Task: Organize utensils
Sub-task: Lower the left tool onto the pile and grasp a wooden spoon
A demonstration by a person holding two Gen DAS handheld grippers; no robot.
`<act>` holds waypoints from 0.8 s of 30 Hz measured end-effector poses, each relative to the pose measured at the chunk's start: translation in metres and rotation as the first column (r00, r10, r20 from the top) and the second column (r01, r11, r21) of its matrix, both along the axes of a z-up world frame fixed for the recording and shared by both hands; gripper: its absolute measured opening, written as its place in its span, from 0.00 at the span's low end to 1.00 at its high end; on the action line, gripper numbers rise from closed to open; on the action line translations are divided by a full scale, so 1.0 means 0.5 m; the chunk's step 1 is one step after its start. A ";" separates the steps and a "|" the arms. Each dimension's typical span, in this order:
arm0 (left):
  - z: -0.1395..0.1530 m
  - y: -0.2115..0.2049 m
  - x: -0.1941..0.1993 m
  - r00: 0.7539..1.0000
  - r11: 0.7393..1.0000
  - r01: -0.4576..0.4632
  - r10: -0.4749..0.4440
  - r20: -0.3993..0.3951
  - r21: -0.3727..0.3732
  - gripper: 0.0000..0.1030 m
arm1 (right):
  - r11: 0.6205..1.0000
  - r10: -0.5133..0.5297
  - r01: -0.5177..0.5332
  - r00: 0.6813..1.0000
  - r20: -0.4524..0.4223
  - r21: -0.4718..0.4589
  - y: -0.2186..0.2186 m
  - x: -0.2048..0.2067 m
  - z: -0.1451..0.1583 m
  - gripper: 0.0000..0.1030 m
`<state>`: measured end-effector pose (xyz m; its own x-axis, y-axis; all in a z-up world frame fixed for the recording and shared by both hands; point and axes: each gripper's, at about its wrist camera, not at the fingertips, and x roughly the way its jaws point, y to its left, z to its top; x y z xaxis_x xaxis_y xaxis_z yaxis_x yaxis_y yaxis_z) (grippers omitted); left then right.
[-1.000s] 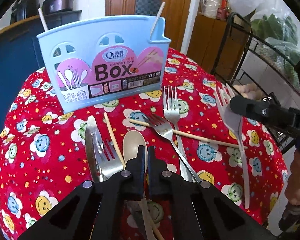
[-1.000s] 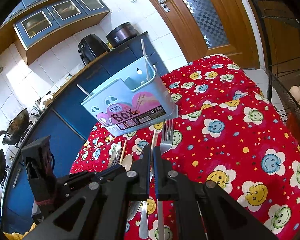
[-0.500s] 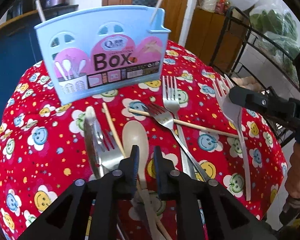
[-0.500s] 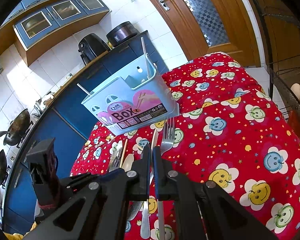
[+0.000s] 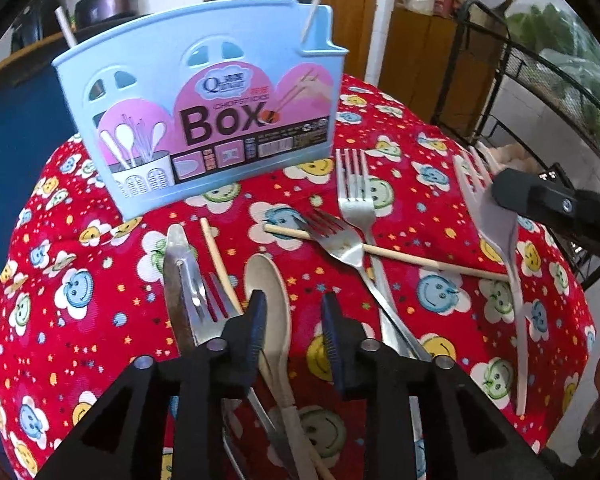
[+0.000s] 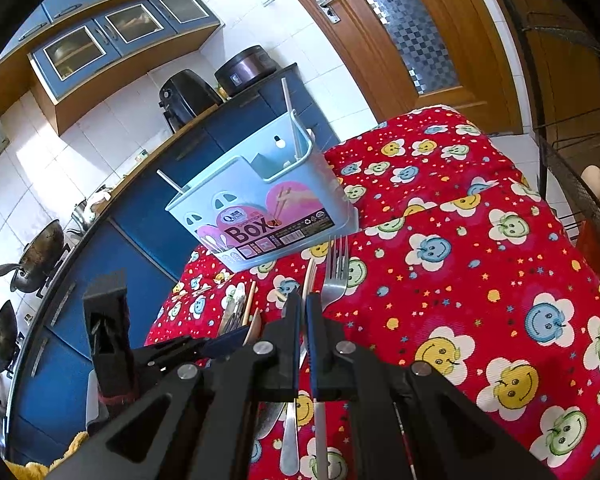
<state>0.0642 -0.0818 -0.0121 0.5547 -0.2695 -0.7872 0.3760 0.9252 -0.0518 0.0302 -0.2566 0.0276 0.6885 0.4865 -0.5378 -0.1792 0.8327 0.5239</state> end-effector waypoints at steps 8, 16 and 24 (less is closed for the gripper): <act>0.009 0.038 0.008 0.999 0.996 -0.051 0.050 -0.012 -0.079 0.04 | 1.000 0.007 -0.007 1.000 0.008 -0.005 0.008 -0.006 0.009 0.04; 0.061 0.084 -0.020 0.998 0.963 -0.048 0.058 0.030 -0.265 0.04 | 1.000 0.019 -0.019 0.998 0.052 -0.004 0.021 -0.011 0.038 0.04; 0.142 0.129 -0.046 0.981 0.927 -0.055 0.120 0.155 -0.371 0.04 | 1.000 0.019 -0.017 0.991 0.131 -0.015 0.037 -0.012 0.094 0.04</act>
<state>0.0413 -0.0172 0.0589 0.7068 -0.4632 -0.5347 0.3279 0.8842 -0.3326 0.0245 -0.2383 0.0744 0.7450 0.4922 -0.4503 -0.2604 0.8360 0.4829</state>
